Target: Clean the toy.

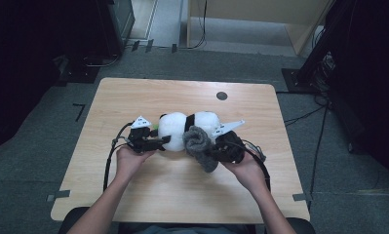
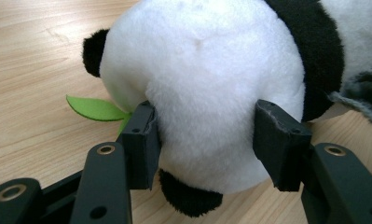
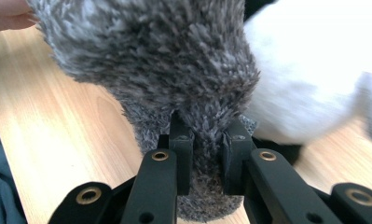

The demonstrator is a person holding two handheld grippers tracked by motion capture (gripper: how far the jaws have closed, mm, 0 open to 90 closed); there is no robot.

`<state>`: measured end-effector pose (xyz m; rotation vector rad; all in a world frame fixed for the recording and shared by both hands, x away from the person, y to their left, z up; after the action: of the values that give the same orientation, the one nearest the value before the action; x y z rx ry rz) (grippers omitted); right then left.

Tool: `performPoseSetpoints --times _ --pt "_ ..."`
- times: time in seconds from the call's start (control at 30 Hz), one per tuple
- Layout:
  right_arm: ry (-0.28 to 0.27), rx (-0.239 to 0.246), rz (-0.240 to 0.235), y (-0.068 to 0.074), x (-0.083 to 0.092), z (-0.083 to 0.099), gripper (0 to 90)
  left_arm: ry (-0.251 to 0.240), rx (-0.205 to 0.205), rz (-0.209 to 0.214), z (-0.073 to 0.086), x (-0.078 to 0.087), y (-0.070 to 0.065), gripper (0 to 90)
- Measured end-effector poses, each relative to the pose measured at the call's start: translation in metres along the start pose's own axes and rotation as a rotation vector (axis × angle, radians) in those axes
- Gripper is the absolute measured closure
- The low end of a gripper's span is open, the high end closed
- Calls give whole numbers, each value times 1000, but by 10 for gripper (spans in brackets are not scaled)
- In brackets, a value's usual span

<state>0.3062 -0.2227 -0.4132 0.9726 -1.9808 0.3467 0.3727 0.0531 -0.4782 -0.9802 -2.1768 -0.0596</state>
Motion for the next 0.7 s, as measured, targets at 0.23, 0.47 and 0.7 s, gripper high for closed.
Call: performPoseSetpoints --times 0.23,0.47,0.7 --pt "-35 -49 84 -20 31 11 794 1 -1 0 0 0 0 454" --pt "-55 -64 166 -32 36 7 786 0 -2 -1 0 -1 -1 454" --pt "-66 -14 145 -26 7 -5 693 3 -3 0 0 -1 0 454"
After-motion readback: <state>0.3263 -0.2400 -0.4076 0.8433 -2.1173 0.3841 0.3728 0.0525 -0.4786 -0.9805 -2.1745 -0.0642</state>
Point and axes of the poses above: each handheld gripper's, and its own axes: x roughly backward along the jaws, z roughly out of its underside, y roughly to its left, the point moved 2 cm from there along -x, roughly forward along the jaws, and after that the axes turned 5 degrees about y, right-handed, at the moved point
